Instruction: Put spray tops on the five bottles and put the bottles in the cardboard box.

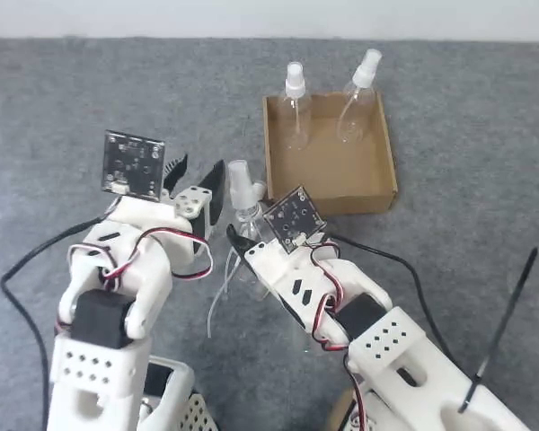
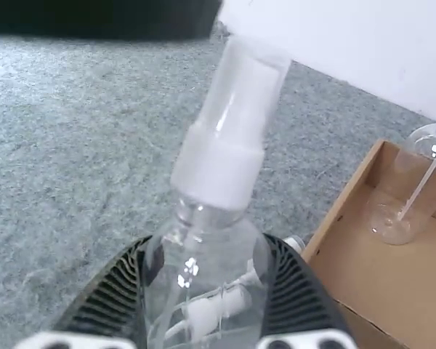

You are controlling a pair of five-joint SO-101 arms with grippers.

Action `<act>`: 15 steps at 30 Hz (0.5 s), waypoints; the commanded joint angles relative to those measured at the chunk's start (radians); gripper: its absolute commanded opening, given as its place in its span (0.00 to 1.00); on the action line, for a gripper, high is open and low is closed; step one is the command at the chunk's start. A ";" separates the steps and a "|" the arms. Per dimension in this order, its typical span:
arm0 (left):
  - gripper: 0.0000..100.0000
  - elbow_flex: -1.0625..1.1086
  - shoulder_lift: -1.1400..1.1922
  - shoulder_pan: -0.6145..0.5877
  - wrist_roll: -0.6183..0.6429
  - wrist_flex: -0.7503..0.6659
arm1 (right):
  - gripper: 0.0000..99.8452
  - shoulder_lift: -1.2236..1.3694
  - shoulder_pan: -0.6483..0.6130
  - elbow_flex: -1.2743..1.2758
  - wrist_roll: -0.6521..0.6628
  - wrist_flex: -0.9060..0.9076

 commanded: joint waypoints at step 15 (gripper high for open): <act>0.16 -0.183 0.305 0.068 0.044 -0.104 | 0.01 -0.035 0.012 -0.012 -0.008 -0.019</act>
